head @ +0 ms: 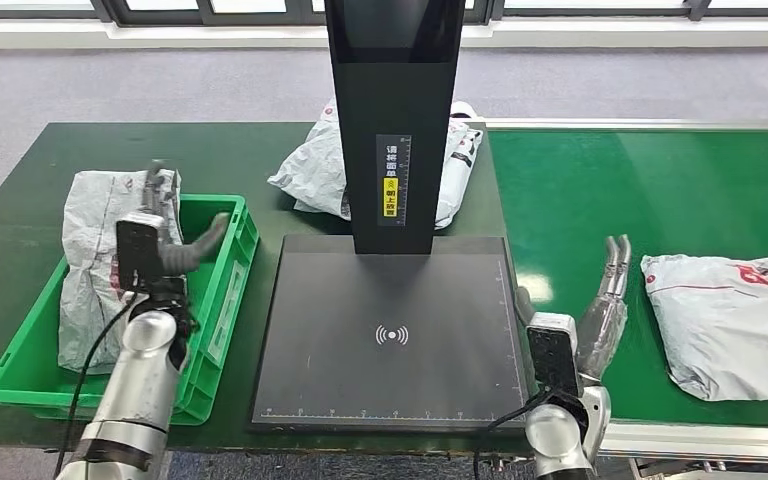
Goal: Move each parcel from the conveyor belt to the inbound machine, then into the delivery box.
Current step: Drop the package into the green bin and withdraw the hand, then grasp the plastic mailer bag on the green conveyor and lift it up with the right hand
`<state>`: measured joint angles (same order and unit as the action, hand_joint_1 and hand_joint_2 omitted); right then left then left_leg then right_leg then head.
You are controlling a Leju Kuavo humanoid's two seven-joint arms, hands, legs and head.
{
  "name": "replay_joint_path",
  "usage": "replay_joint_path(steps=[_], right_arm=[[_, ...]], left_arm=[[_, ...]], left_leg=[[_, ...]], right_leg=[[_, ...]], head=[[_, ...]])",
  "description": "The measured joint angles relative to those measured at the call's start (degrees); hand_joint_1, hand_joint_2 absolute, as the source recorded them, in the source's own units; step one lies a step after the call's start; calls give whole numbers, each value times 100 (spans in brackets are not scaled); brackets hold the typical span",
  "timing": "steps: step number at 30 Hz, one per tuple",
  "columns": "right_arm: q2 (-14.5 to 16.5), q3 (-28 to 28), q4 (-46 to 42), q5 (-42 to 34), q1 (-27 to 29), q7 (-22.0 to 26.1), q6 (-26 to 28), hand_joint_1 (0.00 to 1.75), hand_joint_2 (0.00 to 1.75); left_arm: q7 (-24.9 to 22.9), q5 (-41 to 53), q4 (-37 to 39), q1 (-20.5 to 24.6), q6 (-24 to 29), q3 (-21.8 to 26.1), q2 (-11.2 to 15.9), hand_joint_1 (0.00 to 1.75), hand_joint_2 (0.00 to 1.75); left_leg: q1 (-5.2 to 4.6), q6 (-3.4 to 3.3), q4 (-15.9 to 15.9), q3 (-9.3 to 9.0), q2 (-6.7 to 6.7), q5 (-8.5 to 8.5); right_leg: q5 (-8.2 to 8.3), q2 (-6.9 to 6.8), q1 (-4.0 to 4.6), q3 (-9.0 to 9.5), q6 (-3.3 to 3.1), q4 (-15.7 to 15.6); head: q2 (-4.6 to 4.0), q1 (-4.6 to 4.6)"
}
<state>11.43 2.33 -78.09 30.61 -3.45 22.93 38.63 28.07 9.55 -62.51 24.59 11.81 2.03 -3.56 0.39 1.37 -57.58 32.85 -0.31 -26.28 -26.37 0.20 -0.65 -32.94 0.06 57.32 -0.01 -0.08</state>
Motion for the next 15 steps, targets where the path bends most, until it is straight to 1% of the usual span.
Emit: replay_joint_path(steps=[3,6,13,15], right_arm=[[-23,52,95,38,-58,-28,-39,0,175],[-44,66,159,41,-80,-29,-55,0,175],[-77,68,245,48,-92,-34,-60,0,175],[-87,70,275,97,-109,-98,-93,0,175]], left_arm=[[45,-57,1,-67,-72,-299,-145,0,175],[56,-95,0,-82,-83,-454,-195,0,175],[55,-131,0,-90,-97,-592,-211,0,175],[63,-138,1,-95,-167,-631,-220,0,175]], left_leg=[[-1,0,0,1,1,0],[0,0,0,1,2,0],[1,2,1,2,1,1],[1,2,1,2,2,1]], right_leg=[[0,1,1,-2,0,0],[0,2,2,-4,0,1],[-2,2,7,-5,-3,6],[-2,2,6,-5,-3,6]], head=[[1,1],[0,-1],[1,-1],[1,-1]])
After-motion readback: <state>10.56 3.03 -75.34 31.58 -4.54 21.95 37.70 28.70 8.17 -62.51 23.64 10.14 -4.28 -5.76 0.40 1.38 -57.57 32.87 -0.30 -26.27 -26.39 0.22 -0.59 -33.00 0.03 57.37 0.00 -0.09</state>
